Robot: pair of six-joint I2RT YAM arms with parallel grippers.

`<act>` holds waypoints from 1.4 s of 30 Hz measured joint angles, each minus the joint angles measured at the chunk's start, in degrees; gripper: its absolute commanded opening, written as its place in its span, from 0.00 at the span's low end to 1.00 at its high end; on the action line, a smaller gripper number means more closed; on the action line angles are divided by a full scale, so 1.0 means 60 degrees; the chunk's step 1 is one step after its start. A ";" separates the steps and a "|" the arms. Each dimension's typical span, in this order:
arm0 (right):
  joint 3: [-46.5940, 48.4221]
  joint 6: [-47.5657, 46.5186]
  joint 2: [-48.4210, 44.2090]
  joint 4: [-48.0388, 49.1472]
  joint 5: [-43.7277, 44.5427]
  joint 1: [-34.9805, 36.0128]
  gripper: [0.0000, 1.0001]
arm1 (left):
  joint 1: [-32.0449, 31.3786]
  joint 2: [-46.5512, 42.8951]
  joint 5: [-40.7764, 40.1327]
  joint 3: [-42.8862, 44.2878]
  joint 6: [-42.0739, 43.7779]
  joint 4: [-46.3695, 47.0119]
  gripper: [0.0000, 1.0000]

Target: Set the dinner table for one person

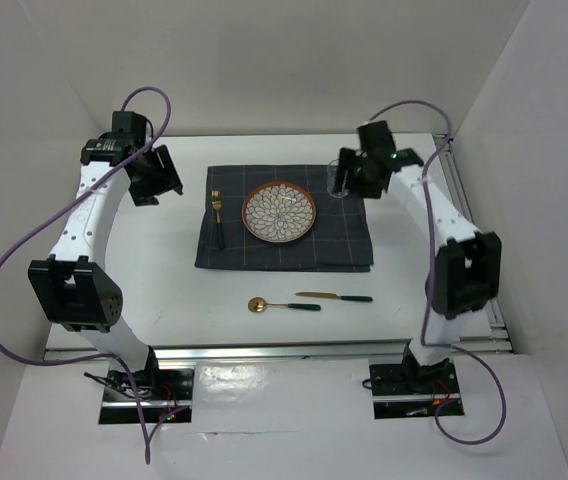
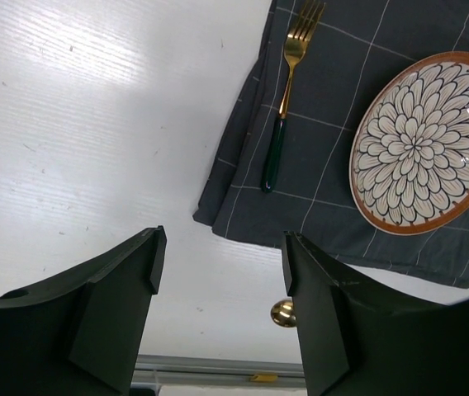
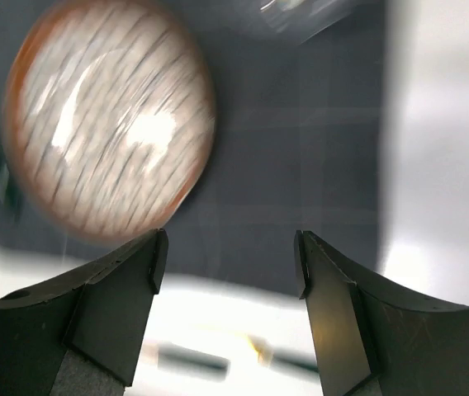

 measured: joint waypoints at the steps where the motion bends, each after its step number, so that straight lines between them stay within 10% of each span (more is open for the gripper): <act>1: -0.0816 -0.0273 -0.0831 0.0142 0.0029 0.0594 0.74 | -0.0015 0.0000 0.0000 -0.0004 0.0000 0.0004 0.75; 7: -0.4703 -0.1373 -0.2827 0.1275 -0.0455 0.5133 0.72 | -0.0204 -0.0051 -0.0007 -0.0146 -0.0011 0.0018 0.75; 13: -0.7085 -0.2266 -0.3096 0.1676 -0.0313 0.7089 0.72 | -0.0448 -0.0069 -0.0007 -0.0295 -0.0025 0.0000 0.75; 42: -0.7304 -0.3730 -0.1643 0.3967 0.0142 0.7125 0.40 | -0.0583 -0.0124 -0.0168 -0.0517 -0.0007 0.0004 0.75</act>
